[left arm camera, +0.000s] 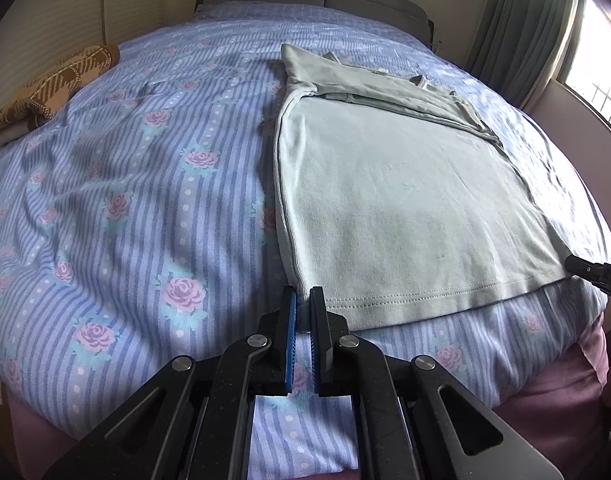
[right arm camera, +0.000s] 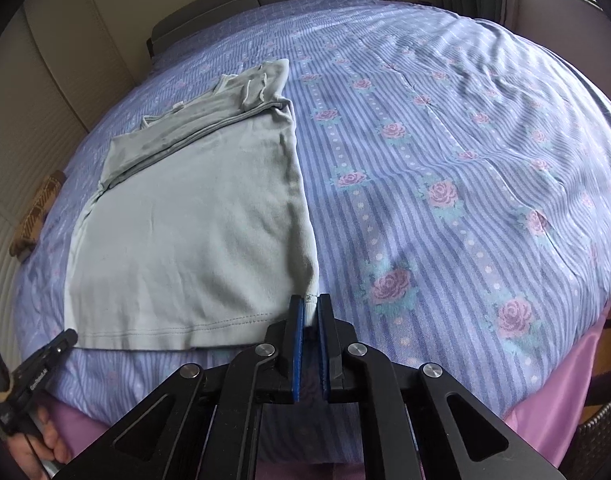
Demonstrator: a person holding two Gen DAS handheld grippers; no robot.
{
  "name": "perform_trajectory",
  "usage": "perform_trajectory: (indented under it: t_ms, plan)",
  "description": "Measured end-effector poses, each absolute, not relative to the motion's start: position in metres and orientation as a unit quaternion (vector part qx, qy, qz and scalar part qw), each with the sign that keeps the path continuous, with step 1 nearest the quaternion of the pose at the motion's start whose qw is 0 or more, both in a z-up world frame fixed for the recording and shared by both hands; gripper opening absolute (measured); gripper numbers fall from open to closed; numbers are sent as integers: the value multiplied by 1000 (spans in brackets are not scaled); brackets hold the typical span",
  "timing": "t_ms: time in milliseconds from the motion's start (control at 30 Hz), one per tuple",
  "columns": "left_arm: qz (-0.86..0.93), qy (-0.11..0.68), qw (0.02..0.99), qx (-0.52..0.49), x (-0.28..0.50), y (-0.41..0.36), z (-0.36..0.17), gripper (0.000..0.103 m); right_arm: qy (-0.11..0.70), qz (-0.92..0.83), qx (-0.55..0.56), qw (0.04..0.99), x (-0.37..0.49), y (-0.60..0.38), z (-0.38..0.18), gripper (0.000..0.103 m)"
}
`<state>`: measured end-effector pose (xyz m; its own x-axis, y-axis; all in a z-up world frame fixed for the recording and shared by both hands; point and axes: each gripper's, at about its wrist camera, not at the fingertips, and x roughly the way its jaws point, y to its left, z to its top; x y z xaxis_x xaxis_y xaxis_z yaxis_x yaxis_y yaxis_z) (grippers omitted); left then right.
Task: Fold small clothes
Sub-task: 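Close both tools on the shirt hem, then lift the hem with both tools and fold it toward the collar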
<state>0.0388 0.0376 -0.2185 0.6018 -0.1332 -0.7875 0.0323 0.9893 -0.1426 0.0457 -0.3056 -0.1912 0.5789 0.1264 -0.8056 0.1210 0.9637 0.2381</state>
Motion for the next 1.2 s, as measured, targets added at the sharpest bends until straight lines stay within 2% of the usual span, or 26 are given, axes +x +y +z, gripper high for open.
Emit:
perform_trajectory:
  t_ms: [267, 633, 933, 1200]
  plan:
    - [-45, 409, 909, -71, 36, 43, -186, 8, 416, 12, 167, 894, 37, -313, -166, 7]
    - [-45, 358, 928, -96, 60, 53, -129, 8, 337, 28, 172, 925, 59, -314, -104, 7]
    - [-29, 313, 942, -113, 129, 62, -87, 8, 285, 8, 165, 944, 115, -311, -71, 7]
    - [-21, 320, 940, -118, 218, 65, -89, 8, 282, -8, 169, 944, 191, -312, -73, 7]
